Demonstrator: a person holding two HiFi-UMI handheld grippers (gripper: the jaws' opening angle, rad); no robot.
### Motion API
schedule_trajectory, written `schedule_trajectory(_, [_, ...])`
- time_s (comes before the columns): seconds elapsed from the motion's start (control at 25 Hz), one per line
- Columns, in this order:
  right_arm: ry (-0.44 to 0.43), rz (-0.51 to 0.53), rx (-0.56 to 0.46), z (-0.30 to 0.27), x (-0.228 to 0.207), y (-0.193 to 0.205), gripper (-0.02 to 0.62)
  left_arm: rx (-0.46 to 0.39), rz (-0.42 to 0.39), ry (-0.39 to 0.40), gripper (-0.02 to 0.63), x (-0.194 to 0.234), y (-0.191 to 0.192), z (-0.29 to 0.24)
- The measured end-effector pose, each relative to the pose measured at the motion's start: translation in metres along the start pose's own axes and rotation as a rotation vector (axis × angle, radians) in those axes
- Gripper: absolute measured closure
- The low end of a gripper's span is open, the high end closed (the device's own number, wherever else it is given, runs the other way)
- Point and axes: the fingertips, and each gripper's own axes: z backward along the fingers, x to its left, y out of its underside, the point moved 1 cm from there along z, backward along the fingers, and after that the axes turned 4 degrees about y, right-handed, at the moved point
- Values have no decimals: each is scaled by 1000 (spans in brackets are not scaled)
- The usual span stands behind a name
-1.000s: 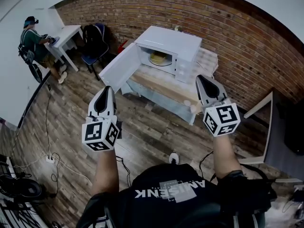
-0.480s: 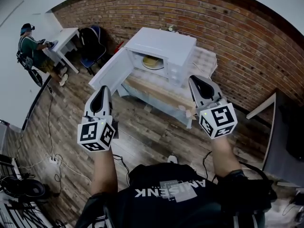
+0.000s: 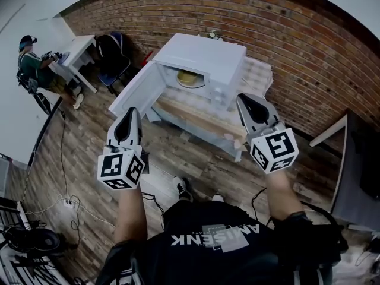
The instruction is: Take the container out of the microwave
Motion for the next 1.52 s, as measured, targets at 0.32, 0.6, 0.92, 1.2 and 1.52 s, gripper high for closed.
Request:
schedule_trajectory(0.32, [30,39,16,-61,7,0,552,-29,28,12,594,59,6,-40])
schedule_trajectory(0.6, [69,59,53,-127,13,1,552,-23,42,53,594,115,18,-82])
schedule_trajectory(0.92, [97,69,77,-187,19,5,552,-15,83,78,594,165,35,-123])
schedule_trajectory(1.2, [135,77,93,-219,25,7,551,-21,89,139,594,188,46,-144])
schedule_trajectory(1.52, [187,98,111,-251,40,5,456,-2,113,178,594,223,62,-161])
